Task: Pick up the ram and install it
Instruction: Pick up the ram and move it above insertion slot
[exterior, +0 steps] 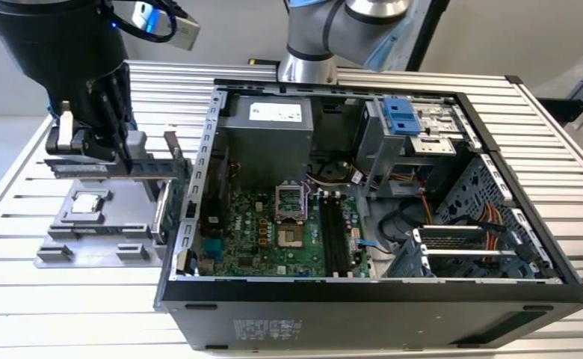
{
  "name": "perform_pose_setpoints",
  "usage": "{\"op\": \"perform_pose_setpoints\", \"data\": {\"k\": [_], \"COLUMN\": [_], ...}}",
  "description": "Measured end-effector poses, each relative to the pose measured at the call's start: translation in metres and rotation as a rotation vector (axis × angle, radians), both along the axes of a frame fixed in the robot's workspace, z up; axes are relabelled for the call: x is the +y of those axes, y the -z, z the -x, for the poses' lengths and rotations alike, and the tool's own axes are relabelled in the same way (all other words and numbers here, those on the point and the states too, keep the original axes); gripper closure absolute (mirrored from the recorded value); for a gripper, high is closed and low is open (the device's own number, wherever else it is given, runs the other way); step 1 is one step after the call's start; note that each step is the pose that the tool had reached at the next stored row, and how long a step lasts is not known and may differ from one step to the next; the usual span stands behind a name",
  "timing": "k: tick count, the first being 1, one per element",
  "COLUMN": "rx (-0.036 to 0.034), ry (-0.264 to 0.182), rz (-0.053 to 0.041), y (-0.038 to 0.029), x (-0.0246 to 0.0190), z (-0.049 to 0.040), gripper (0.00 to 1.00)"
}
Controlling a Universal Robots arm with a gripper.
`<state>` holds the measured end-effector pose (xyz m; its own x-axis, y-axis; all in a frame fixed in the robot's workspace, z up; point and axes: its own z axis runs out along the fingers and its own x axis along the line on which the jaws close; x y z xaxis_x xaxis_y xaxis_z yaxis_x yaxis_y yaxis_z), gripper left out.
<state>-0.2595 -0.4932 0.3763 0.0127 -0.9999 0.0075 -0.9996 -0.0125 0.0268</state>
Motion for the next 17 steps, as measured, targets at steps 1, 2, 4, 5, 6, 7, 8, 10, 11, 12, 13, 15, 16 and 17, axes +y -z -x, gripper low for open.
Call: {"op": "perform_pose_setpoints", "data": {"k": [1, 2, 4, 5, 6, 7, 8, 10, 11, 12, 13, 15, 16, 17], "rx": [0.0000, 0.0000, 0.0001, 0.0000, 0.0001, 0.0001, 0.0001, 0.0001, 0.0001, 0.0001, 0.0001, 0.0000, 0.0001, 0.0002], "ry": [0.000, 0.000, 0.000, 0.000, 0.000, 0.000, 0.000, 0.000, 0.000, 0.000, 0.001, 0.001, 0.001, 0.001], "rz": [0.0000, 0.0000, 0.0000, 0.0000, 0.0000, 0.0000, 0.0001, 0.0000, 0.0000, 0.0000, 0.0000, 0.0000, 0.0000, 0.0001], "y": [0.0000, 0.0000, 0.0000, 0.0000, 0.0000, 0.0000, 0.0000, 0.0000, 0.0000, 0.0000, 0.0000, 0.0000, 0.0000, 0.0000], "x": [0.0000, 0.0000, 0.0000, 0.0000, 0.0000, 0.0000, 0.0000, 0.0000, 0.0000, 0.0000, 0.0000, 0.0000, 0.0000, 0.0000], "z": [-0.0014, -0.0028, -0.0058, -0.0073, -0.0090, -0.0106, -0.0182, -0.0224, -0.0238, -0.0252, -0.0267, -0.0296, -0.0311, -0.0324], "gripper": [1.00, 1.00, 1.00, 1.00, 1.00, 1.00, 1.00, 1.00, 1.00, 1.00, 1.00, 1.00, 1.00, 1.00]}}
